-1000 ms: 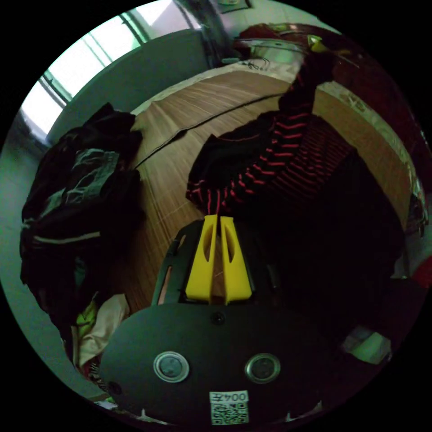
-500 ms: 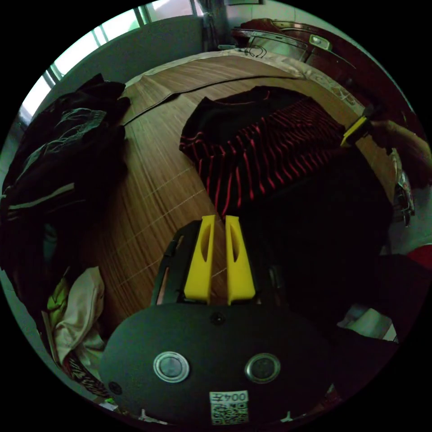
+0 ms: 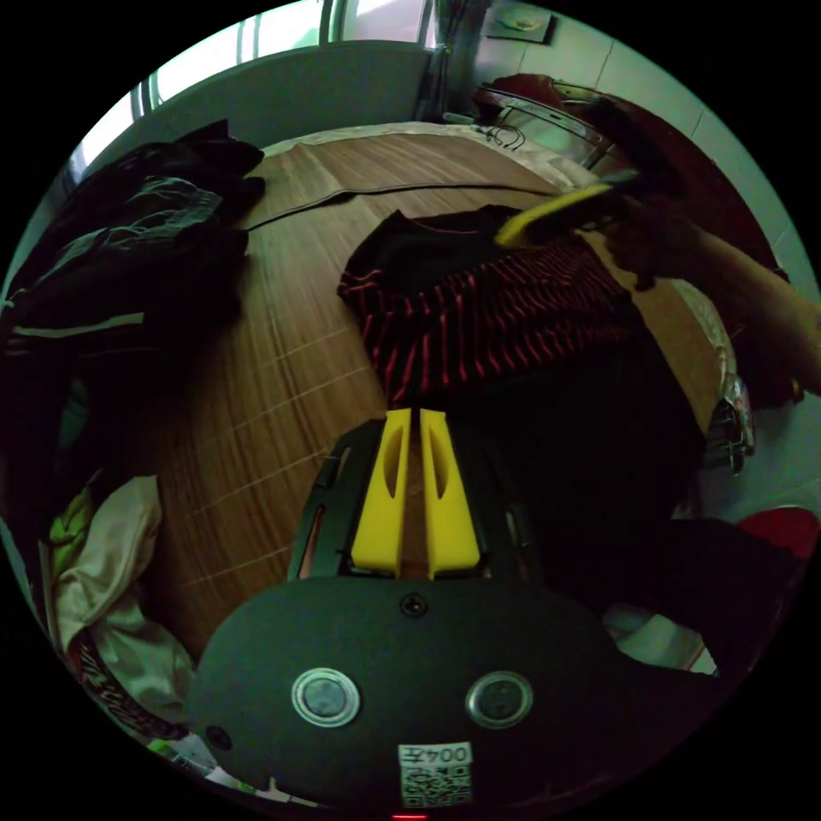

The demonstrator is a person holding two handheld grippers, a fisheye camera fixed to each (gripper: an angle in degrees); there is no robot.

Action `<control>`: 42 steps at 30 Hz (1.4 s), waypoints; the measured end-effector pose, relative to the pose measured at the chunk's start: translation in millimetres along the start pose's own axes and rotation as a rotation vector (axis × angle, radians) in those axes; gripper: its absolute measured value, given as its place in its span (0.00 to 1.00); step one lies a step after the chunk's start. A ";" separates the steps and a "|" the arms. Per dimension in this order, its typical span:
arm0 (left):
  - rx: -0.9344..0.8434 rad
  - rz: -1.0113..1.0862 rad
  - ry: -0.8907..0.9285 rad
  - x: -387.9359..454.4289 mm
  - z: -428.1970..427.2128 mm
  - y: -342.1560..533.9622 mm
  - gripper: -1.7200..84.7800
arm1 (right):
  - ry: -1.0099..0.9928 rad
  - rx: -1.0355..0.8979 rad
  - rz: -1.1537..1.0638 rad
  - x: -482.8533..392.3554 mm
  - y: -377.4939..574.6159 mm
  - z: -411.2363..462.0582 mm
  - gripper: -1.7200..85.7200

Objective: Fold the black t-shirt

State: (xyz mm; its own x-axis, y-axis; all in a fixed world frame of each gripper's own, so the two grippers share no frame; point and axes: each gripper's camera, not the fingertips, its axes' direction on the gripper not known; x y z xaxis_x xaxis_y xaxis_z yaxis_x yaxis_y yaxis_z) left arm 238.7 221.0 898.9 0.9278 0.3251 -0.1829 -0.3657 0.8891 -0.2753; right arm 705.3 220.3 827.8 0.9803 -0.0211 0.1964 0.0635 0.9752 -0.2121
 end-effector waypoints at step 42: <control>-0.028 -0.010 -0.017 34.4 51.8 63.5 0.04 | 0.106 0.048 0.254 43.3 29.4 -70.9 0.10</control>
State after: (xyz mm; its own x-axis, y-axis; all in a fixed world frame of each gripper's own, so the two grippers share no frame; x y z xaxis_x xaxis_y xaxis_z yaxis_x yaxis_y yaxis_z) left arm 251.1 305.3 924.0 0.9324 0.3223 -0.1637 -0.3585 0.8828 -0.3036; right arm 762.9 232.4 762.2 0.9779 0.2052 0.0409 -0.1935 0.9613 -0.1960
